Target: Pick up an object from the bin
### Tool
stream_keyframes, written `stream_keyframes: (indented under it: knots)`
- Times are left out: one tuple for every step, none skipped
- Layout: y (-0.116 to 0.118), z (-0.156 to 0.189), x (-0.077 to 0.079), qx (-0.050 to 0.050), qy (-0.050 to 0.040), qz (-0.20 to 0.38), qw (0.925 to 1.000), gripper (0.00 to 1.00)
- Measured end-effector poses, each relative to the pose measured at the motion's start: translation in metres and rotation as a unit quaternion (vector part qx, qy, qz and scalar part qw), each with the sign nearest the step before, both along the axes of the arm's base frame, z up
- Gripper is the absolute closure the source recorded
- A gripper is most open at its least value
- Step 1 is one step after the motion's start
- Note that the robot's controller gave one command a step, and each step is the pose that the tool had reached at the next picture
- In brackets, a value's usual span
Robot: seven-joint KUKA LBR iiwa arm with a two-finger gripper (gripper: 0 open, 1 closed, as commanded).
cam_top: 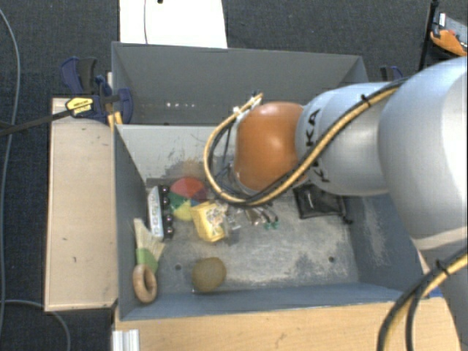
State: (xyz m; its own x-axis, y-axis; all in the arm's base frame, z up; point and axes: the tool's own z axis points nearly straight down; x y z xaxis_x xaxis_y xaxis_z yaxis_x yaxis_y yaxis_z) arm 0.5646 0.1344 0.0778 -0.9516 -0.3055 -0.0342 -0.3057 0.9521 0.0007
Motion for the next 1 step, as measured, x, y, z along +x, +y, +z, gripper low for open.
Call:
stream_keyframes:
  knots:
    - [0.0000, 0.0000, 0.0000, 0.000, 0.0001, -0.001, 1.0000, 1.00]
